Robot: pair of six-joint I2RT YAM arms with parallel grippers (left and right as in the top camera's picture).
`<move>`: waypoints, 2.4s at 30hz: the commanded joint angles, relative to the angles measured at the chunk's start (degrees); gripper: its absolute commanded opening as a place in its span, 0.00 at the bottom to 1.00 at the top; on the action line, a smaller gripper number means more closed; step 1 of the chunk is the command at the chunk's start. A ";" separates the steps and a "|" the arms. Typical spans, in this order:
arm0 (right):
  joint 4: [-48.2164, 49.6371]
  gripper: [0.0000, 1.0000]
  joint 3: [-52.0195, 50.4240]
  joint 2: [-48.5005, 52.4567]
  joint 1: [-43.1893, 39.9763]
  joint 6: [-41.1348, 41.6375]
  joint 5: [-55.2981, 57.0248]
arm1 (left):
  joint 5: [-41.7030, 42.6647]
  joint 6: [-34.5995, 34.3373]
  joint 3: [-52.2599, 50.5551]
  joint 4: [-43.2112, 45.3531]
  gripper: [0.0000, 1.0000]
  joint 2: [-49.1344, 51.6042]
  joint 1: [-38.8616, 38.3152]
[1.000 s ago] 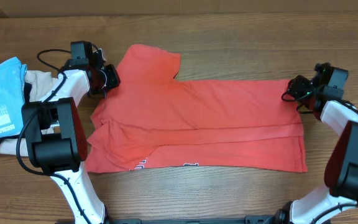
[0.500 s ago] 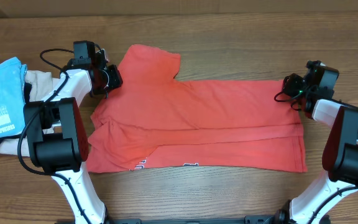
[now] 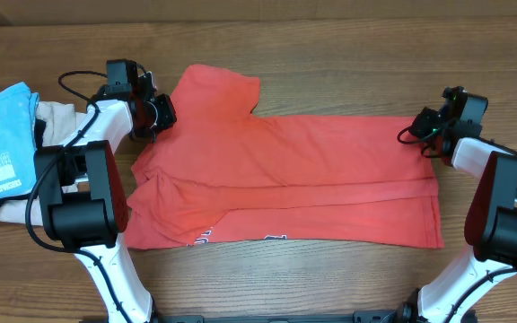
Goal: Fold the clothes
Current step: 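Fold the shirt's top half down over the bottom with both grippers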
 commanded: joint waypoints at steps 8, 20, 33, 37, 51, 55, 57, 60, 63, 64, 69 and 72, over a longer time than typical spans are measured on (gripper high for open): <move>-21.97 0.04 9.35 -9.51 0.07 -0.04 5.29 | 3.10 3.78 0.26 -4.22 0.04 -13.86 0.17; -54.77 0.04 14.34 -14.36 -1.40 5.95 10.40 | -6.64 4.85 0.26 -25.24 0.04 -18.21 3.23; -63.49 0.04 14.34 -14.40 -5.25 7.56 6.58 | 5.44 8.66 0.24 -39.69 0.04 -18.21 7.04; -67.73 0.04 14.34 -14.40 -5.25 7.56 4.76 | 5.46 8.81 0.15 -43.58 0.04 -18.21 7.04; -75.17 0.04 14.16 -14.38 -5.25 7.50 11.34 | -6.49 12.24 0.04 -56.33 0.04 -18.18 7.04; -76.72 0.04 14.16 -14.38 -5.25 10.62 15.82 | -9.22 11.39 0.02 -56.37 0.04 -18.18 7.04; -77.13 0.04 14.16 -14.38 -5.25 10.62 16.02 | -11.02 10.49 -0.07 -56.37 0.05 -18.18 7.04; -77.75 0.04 14.16 -14.38 -5.25 10.62 16.02 | -11.43 9.90 -0.85 -56.30 0.07 -18.18 7.02; -77.99 0.04 14.16 -14.38 -5.25 10.62 15.93 | -11.08 9.92 -2.34 -56.08 0.26 -18.18 6.95; -77.99 0.06 14.16 -14.38 -5.25 10.62 15.74 | -11.02 9.92 -2.84 -55.91 0.32 -18.18 6.88; -78.01 0.08 14.16 -14.38 -5.25 10.62 15.30 | -11.04 9.90 -4.74 -55.10 0.38 -18.18 6.43; -78.01 0.09 14.16 -14.38 -5.25 10.62 15.10 | -11.02 9.68 -4.72 -54.60 0.37 -18.18 6.25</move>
